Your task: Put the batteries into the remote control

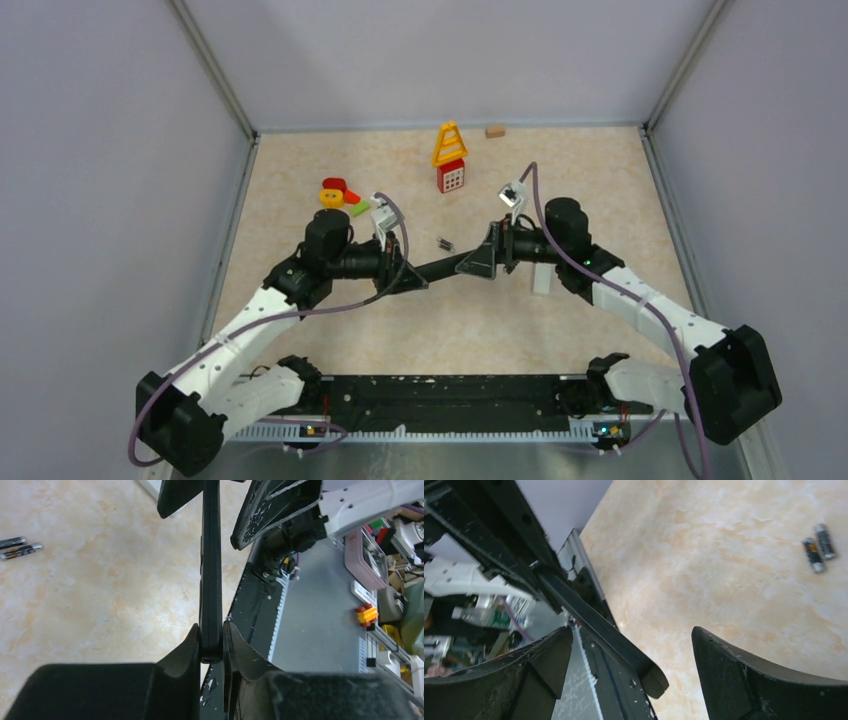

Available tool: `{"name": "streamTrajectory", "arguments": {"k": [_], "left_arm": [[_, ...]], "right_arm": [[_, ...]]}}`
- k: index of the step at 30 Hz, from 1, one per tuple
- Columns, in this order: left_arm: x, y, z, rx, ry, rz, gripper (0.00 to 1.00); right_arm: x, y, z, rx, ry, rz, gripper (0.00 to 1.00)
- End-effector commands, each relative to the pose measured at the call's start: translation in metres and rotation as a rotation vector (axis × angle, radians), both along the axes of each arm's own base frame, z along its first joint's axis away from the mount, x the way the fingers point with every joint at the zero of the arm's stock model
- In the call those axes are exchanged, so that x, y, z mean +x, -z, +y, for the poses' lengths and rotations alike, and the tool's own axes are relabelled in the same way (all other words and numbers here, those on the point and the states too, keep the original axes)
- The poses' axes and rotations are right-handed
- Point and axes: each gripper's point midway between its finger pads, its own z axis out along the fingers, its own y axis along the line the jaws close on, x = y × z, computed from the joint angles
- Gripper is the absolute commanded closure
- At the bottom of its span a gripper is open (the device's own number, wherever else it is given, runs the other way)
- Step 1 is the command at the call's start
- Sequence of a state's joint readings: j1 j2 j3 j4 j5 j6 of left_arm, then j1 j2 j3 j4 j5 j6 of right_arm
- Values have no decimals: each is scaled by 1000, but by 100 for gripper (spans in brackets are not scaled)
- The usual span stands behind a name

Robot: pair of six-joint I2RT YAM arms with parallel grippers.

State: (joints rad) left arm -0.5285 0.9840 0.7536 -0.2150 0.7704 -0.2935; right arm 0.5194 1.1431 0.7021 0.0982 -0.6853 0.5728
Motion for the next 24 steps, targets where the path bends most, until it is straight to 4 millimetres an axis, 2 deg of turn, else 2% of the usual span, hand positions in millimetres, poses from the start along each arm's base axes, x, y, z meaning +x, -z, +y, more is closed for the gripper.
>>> {"name": "streamTrajectory", "arguments": {"k": [1, 5, 13, 14, 15, 17, 18, 19, 20, 24], "left_arm": [[-26, -34, 0, -85, 158, -102, 100], [-30, -46, 1, -127, 183, -120, 100], [-38, -57, 3, -152, 228, -132, 98], [-37, -58, 3, -153, 219, -133, 78], [-36, -60, 3, -155, 209, -131, 66], [-34, -66, 2, -176, 189, -126, 30], [-29, -70, 0, -193, 156, -117, 23], [-24, -74, -1, -217, 126, -108, 20], [-16, -82, -4, -259, 81, -104, 17], [14, -98, -10, -427, -90, -22, 18]], "right_arm": [[-42, -47, 6, 118, -288, -209, 14], [-66, -57, 3, 160, -413, -210, 37], [-74, -74, 0, 181, -427, -266, 73], [-73, -76, 0, 188, -425, -271, 79], [-72, -79, 1, 196, -416, -271, 84], [-67, -85, 3, 216, -384, -274, 92], [-63, -88, 4, 228, -351, -267, 96], [-57, -91, 5, 242, -317, -267, 100], [-52, -93, 6, 257, -281, -253, 100], [-34, -105, 10, 366, -165, -197, 100]]}}
